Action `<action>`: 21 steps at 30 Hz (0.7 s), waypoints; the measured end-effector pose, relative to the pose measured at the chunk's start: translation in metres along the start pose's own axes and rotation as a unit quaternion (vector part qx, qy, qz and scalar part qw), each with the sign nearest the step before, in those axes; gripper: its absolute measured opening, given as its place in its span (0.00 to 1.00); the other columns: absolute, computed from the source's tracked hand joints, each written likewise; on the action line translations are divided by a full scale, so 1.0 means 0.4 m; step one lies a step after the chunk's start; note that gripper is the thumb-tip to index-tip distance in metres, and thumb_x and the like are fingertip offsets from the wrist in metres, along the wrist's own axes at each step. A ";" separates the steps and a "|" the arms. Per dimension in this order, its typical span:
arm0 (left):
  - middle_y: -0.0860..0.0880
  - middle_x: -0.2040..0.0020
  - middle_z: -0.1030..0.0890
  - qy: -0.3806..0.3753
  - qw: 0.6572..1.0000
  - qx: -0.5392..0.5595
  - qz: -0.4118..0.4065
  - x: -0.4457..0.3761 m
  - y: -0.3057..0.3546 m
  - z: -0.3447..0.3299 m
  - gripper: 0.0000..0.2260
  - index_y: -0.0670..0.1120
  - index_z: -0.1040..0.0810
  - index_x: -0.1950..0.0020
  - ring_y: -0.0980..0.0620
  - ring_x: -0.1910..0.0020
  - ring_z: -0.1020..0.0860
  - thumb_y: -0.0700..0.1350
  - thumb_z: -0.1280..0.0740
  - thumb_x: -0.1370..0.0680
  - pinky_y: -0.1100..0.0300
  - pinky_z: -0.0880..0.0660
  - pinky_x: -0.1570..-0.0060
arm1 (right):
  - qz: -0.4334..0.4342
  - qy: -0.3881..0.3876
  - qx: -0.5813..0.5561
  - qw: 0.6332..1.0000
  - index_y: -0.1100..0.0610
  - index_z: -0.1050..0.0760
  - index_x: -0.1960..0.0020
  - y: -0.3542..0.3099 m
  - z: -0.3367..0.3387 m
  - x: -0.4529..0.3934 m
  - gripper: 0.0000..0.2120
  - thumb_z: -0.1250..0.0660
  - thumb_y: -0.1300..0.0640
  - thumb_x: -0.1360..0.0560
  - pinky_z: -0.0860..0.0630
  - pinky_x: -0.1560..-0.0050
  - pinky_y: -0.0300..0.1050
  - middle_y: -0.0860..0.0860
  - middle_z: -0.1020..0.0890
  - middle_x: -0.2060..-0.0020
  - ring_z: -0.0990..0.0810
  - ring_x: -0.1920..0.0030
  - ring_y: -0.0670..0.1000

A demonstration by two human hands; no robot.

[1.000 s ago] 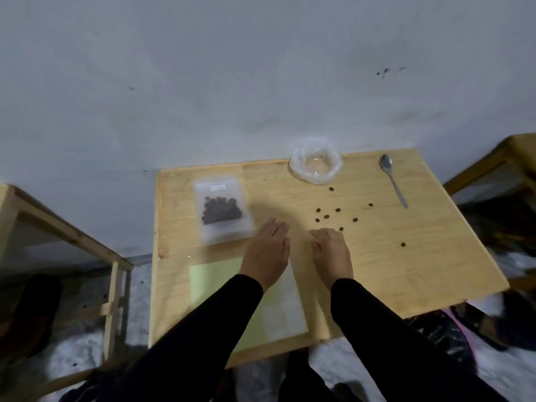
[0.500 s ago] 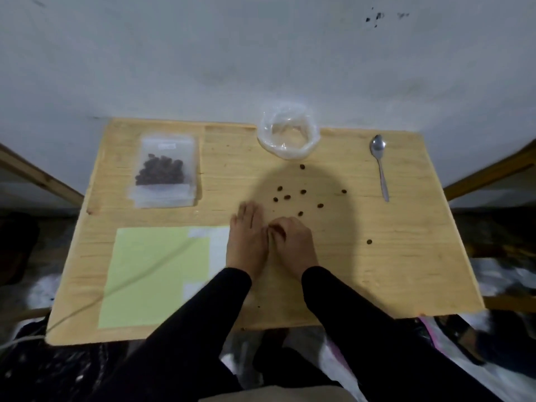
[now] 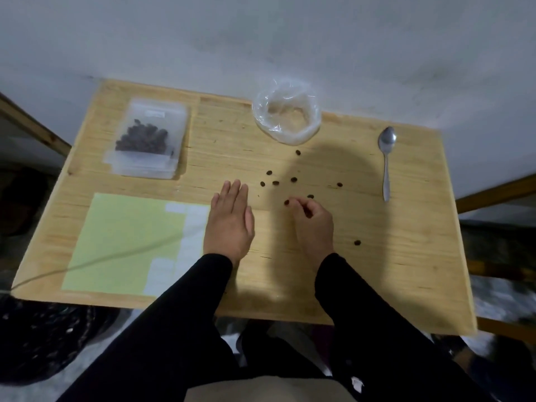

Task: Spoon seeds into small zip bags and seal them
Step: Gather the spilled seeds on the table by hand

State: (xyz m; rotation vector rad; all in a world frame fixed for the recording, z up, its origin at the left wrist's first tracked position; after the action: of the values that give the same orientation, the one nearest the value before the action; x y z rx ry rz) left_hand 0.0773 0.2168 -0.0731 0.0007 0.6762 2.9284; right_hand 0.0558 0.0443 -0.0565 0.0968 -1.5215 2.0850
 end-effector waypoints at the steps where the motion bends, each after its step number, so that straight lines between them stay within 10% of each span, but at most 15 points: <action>1: 0.41 0.29 0.32 0.002 1.000 0.000 0.000 0.000 -0.001 0.000 0.22 0.39 0.32 0.30 0.43 0.27 0.38 0.46 0.49 0.21 0.50 0.46 0.27 | 0.019 0.003 0.039 0.999 0.53 0.21 0.44 -0.007 0.001 -0.010 0.10 0.35 0.54 0.24 0.32 0.58 0.27 0.47 0.21 0.54 0.26 0.57 0.39; 7: 0.42 0.27 0.34 -0.002 1.000 0.004 0.000 -0.004 -0.003 -0.004 0.24 0.40 0.33 0.28 0.45 0.26 0.41 0.48 0.51 0.21 0.51 0.48 0.27 | 0.102 0.011 0.166 0.981 0.57 0.20 0.44 -0.034 -0.014 -0.032 0.11 0.32 0.58 0.26 0.39 0.58 0.15 0.52 0.22 0.54 0.30 0.61 0.38; 14: 0.42 0.27 0.34 -0.006 1.000 0.009 0.007 -0.002 -0.006 -0.007 0.24 0.39 0.33 0.29 0.44 0.26 0.41 0.48 0.51 0.21 0.51 0.49 0.27 | 0.125 -0.010 0.201 0.971 0.59 0.20 0.49 -0.042 -0.029 -0.037 0.07 0.34 0.60 0.25 0.35 0.59 0.25 0.52 0.22 0.54 0.27 0.57 0.44; 21: 0.41 0.25 0.39 -0.013 1.000 -0.004 0.001 -0.097 -0.024 0.008 0.23 0.39 0.38 0.26 0.43 0.24 0.46 0.46 0.47 0.20 0.50 0.51 0.26 | -0.114 -0.047 -0.223 0.967 0.59 0.27 0.59 -0.002 -0.059 -0.027 0.07 0.42 0.64 0.23 0.32 0.74 0.34 0.51 0.24 0.67 0.27 0.71 0.44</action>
State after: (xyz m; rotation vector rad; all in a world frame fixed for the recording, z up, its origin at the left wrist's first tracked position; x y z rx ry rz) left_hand 0.1171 0.2218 -0.0733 0.0387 0.6596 2.9276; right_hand 0.0714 0.0615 -0.0684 0.1927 -1.9015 1.5417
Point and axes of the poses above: each hand's wrist, its own x-axis away from the middle knuckle, its own z-axis out of the back of the hand, y = z × x, the point moved 8 cm from there along -x, towards the middle knuckle
